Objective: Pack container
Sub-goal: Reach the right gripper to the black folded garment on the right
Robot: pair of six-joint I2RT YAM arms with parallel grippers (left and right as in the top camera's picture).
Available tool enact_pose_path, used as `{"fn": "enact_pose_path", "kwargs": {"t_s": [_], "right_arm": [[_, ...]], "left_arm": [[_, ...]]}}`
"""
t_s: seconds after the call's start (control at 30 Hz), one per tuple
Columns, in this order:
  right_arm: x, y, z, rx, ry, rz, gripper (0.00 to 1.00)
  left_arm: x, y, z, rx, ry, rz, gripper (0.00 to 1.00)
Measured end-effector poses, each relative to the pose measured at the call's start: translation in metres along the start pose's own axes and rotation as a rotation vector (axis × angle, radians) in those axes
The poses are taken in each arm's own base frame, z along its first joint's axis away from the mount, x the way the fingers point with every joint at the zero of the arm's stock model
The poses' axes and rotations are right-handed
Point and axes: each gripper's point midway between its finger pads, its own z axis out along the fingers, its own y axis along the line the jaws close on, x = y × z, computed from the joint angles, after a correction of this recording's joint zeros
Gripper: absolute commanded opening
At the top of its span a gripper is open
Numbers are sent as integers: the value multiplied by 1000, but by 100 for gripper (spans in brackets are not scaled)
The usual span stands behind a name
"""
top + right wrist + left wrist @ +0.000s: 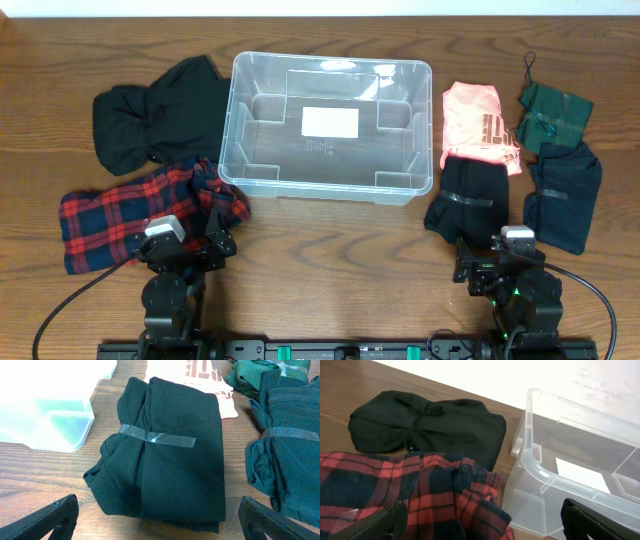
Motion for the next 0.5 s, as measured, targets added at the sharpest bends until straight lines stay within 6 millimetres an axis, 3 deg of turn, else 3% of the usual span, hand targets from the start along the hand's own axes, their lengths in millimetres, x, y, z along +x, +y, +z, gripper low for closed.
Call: {"fn": "enact_pose_path", "kwargs": {"t_s": [0.5], "right_arm": [[6, 0, 0, 1, 23, 0, 99]], "left_arm": [[0, 0, 0, 0, 0, 0, 98]]}}
